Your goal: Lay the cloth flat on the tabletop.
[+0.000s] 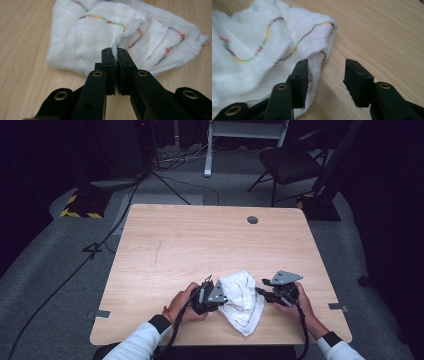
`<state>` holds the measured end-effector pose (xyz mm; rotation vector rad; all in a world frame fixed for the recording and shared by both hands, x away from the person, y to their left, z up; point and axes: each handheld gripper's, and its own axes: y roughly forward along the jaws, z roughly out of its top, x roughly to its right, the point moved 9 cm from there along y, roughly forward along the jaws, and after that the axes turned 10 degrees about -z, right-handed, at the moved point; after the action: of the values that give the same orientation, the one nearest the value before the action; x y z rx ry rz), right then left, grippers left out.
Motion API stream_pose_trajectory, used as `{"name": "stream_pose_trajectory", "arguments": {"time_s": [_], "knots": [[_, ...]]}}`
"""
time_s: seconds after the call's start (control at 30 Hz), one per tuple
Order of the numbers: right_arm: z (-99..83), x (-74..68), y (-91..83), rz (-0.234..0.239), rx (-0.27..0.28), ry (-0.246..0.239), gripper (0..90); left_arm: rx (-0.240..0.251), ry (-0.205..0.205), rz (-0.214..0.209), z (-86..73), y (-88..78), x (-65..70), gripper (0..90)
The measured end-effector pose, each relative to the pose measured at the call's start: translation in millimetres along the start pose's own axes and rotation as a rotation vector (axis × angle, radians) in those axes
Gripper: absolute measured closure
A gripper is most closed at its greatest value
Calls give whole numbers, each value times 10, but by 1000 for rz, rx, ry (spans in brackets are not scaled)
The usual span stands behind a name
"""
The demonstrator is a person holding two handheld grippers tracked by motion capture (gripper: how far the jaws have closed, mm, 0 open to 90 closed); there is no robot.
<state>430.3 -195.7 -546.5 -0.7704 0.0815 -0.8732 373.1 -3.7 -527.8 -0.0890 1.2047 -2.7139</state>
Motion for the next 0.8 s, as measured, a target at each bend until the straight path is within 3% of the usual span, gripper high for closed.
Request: {"name": "stream_pose_trajectory", "arguments": {"time_s": [0.03, 0.13, 0.2, 0.5, 0.6, 0.8], "knots": [[0, 0, 0, 0, 0, 0, 667, -1, -10, 3, -25, -26, -16, 857], [-7, 4, 31, 3, -7, -17, 824, 5, -34, 32, -114, -136, -86, 857], [-4, 27, 41, -12, -11, -20, 877, 4, -53, 38, -172, -193, -114, 856], [1, 179, 58, -78, -20, 6, 894, -31, -102, 66, -455, -313, -165, 853], [6, 216, 92, -99, -31, -8, 895, -28, -133, 63, -521, -337, -176, 837], [76, 286, 160, -121, -36, 2, 895, -46, -134, 68, -592, -378, -106, 769]]}}
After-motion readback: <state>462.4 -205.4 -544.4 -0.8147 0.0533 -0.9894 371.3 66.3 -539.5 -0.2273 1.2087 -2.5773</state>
